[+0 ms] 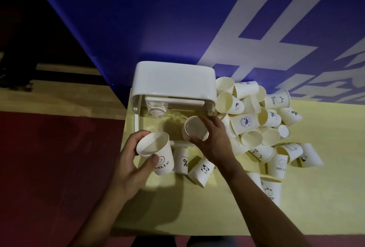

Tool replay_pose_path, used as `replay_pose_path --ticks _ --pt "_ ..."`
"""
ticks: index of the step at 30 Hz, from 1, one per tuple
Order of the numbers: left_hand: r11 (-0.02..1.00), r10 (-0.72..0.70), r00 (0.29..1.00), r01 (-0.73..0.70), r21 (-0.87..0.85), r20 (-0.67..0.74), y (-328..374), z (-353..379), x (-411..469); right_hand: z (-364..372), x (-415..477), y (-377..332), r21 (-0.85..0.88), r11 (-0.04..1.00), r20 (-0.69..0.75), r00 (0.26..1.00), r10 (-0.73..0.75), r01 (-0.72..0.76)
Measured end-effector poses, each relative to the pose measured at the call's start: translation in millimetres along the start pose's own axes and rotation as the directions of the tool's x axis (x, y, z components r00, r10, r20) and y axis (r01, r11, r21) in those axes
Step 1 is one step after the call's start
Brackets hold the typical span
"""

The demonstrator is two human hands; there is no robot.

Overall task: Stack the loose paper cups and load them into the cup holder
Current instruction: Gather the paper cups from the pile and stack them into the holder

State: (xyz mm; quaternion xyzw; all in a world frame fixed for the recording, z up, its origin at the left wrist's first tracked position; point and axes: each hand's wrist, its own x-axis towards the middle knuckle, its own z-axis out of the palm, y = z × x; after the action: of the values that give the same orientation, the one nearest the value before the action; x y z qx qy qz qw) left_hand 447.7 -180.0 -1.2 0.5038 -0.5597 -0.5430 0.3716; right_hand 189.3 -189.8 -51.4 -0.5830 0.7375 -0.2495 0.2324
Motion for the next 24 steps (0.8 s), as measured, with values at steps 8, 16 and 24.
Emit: replay_pose_path --ticks 8,16,24 --pt "0.992 0.029 0.999 -0.031 0.126 0.017 8 12 12 -4 -7 -7 0.081 0.994 0.014 0.997 0.072 -0.073" --pt "0.947 0.109 0.989 -0.133 0.294 0.098 27 64 45 -50 -32 -43 0.538 0.843 -0.087 0.992 0.086 -0.025" --pt "0.918 0.090 0.989 -0.129 0.375 0.119 15 90 69 -41 -19 -17 0.415 0.909 -0.084 0.993 0.085 -0.043"
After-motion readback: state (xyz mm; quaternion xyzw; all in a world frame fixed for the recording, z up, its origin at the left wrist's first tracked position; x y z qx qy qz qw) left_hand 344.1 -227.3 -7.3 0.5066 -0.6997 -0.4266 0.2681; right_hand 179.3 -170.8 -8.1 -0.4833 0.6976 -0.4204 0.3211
